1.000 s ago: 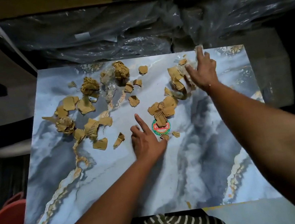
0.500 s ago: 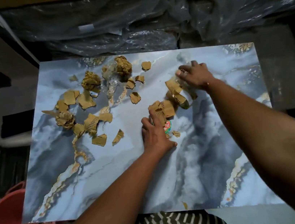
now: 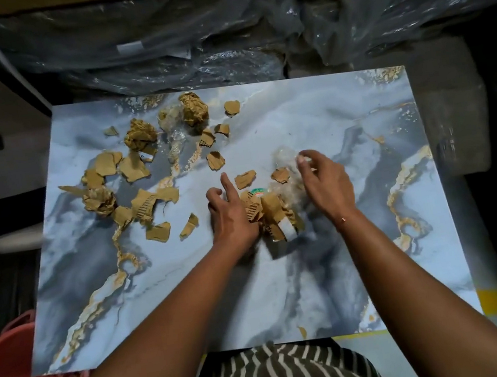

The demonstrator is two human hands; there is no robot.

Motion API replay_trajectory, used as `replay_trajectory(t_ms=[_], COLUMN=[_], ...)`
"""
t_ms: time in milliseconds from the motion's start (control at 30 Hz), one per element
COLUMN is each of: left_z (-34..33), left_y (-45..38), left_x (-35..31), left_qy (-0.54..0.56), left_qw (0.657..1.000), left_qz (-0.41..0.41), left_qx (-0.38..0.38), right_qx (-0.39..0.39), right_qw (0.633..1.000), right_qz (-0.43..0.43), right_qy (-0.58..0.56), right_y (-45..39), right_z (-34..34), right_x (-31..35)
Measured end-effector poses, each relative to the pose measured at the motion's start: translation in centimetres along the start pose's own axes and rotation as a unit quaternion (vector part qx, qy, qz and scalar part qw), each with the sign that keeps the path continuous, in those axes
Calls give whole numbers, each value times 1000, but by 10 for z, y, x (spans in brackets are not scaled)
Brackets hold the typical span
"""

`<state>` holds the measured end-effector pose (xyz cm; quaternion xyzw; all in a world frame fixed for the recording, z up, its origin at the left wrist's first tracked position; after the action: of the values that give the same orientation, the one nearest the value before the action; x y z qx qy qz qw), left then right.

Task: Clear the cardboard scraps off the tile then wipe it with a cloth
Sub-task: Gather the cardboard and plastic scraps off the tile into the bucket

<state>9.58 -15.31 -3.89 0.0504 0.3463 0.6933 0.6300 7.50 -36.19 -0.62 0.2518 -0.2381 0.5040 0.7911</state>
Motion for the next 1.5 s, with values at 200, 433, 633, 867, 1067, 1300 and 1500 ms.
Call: replay_trajectory(t_ms=[200,433,633,867,1067,1300,1500], left_z=[14,0,-6,0,5,28,48], left_y=[16,44,37,41,57,78,94], left_x=[8,-23,-36,-34,-24,0,43], left_qy=[-121,-148,-97,-40,51,101,120], left_qw=[992,987,994,995,993,991,990], left_qz=[-33,-55,-51,-70,-97,-90,-63], left_qx=[-3,6,14,51,41,-15,-49], right_qx=[192,170,285,334,272,243,243], right_qw=[981,981,950,938,946,939,925], right_qz=[3,69,94,97,158,224,283], right_qy=[-37,64,93,-11,-79,-95,-78], right_y=[-18,-31,-17,31,52,67,85], right_z=[22,7,-8,-19,-31,-36,-59], right_x=[-24,-23,-13,-9,6,42,80])
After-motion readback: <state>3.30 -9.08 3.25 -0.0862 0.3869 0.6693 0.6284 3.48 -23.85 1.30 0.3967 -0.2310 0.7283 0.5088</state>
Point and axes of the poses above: each hand's wrist, its own y-axis away from the middle knuckle, its own z-axis out of the back of the hand, x = y × z, the point moved 2 cm from there along -y, towards the middle knuckle, and after that the axes turned 9 degrees about z, right-handed, at the moved point
